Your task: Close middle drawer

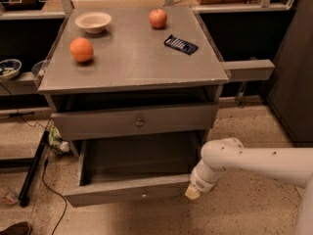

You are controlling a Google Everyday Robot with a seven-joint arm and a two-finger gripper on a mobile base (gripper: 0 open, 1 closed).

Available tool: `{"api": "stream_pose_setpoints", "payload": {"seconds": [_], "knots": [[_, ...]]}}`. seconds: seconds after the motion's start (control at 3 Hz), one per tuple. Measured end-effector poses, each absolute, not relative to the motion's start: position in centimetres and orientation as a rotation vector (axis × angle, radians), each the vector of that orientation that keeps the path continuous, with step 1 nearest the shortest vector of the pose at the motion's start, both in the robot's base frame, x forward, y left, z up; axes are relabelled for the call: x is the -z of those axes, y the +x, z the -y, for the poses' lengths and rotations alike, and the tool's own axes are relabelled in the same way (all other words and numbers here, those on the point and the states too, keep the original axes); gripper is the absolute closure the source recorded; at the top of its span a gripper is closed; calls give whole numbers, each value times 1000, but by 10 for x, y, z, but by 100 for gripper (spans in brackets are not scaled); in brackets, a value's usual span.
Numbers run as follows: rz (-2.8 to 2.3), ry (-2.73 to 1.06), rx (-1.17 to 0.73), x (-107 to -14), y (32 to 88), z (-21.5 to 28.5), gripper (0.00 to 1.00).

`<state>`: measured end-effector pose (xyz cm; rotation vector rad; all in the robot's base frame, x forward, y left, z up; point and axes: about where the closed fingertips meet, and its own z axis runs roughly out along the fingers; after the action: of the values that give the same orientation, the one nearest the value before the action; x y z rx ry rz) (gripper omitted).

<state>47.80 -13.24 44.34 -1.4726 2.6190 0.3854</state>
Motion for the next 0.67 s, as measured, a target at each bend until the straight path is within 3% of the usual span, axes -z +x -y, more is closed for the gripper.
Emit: {"api": "stream_pose_setpoints", "payload": {"seconds": [0.33, 0.67], "knots": [[-2655, -1426, -500, -432, 430, 152, 100], [-2665, -1418, -465, -419, 446, 145, 100]]}}
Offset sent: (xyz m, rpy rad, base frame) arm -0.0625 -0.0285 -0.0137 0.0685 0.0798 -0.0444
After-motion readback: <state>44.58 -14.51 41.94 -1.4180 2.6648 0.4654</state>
